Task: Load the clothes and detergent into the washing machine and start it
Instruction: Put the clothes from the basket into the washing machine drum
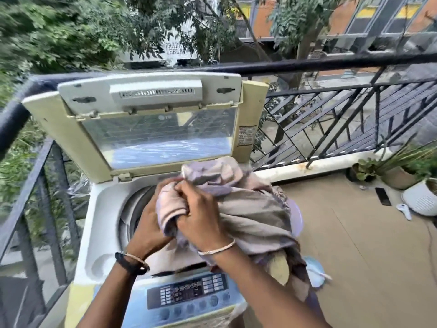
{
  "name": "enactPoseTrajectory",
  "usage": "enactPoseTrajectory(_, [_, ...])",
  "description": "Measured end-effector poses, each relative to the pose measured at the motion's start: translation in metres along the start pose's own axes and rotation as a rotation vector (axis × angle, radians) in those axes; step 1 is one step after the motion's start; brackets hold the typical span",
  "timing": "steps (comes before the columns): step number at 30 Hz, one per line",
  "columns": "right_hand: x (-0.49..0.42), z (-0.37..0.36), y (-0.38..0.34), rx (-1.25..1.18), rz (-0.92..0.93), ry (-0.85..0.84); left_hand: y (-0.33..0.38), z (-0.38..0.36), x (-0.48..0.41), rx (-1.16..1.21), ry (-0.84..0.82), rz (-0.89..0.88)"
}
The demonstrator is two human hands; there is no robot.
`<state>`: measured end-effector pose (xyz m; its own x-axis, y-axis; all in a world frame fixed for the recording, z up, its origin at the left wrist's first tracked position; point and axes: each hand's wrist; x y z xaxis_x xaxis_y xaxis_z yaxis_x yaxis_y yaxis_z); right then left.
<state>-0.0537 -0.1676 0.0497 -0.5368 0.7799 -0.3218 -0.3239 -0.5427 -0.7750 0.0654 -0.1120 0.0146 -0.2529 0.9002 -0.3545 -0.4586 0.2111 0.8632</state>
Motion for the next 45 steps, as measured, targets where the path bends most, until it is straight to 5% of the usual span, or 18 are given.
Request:
enactPoseTrajectory(5, [-0.004,0.014,0.023,-0.121,-0.072,-0.358,-0.032,0.0,0.014,-0.119,0.199,0.276])
enactPoseTrajectory(8, [0.007,0.06,0.058,-0.138,-0.182,-0.264,-0.042,-0.004,0.011,-0.171,0.281,0.362])
enactPoseTrajectory(11, [0.031,0.111,0.126,0.209,-0.279,-0.12,-0.04,0.002,0.007,-0.174,0.364,0.388])
enactPoseTrajectory(14, [0.059,0.148,0.185,0.308,-0.538,-0.187,-0.045,0.021,0.008,-0.189,0.494,0.412])
enactPoseTrajectory(19, [0.073,0.133,0.24,0.33,-0.639,-0.359,-0.07,0.042,0.016,-0.242,0.591,0.525])
enactPoseTrajectory(22, [0.068,0.118,0.251,0.418,-0.668,-0.3,-0.078,0.04,0.018,-0.326,0.44,0.594])
enactPoseTrajectory(27, [0.032,0.125,0.199,0.608,-0.579,0.048,-0.094,0.025,0.022,-0.534,-0.136,0.74])
enactPoseTrajectory(30, [0.004,0.109,0.14,0.438,-0.412,0.243,-0.107,0.01,0.03,-0.634,-0.539,0.749])
enactPoseTrajectory(34, [-0.021,0.05,0.078,0.069,-0.278,0.159,-0.107,-0.002,0.034,-0.74,-0.802,0.741])
enactPoseTrajectory(37, [-0.013,-0.011,0.055,-0.156,-0.235,0.016,-0.102,0.007,0.029,-0.781,-0.706,0.745])
enactPoseTrajectory(40, [0.004,-0.055,0.056,-0.24,-0.315,-0.169,-0.098,0.023,0.025,-0.616,-0.372,0.741])
enactPoseTrajectory(43, [0.016,-0.083,0.087,-0.021,-0.522,-0.54,-0.091,0.038,0.022,-0.635,-0.023,0.617])
enactPoseTrajectory(45, [0.023,-0.097,0.108,0.179,-0.518,-0.785,-0.091,0.043,0.023,-0.584,0.065,0.463])
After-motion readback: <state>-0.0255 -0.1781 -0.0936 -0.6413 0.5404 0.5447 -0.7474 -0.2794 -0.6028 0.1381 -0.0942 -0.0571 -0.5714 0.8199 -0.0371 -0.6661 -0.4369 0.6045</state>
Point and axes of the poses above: each hand's wrist, its own x-axis away from the middle knuckle, its own z-axis out of the back of the hand, y = z × x, and after that the axes turned 3 degrees about y, right-handed
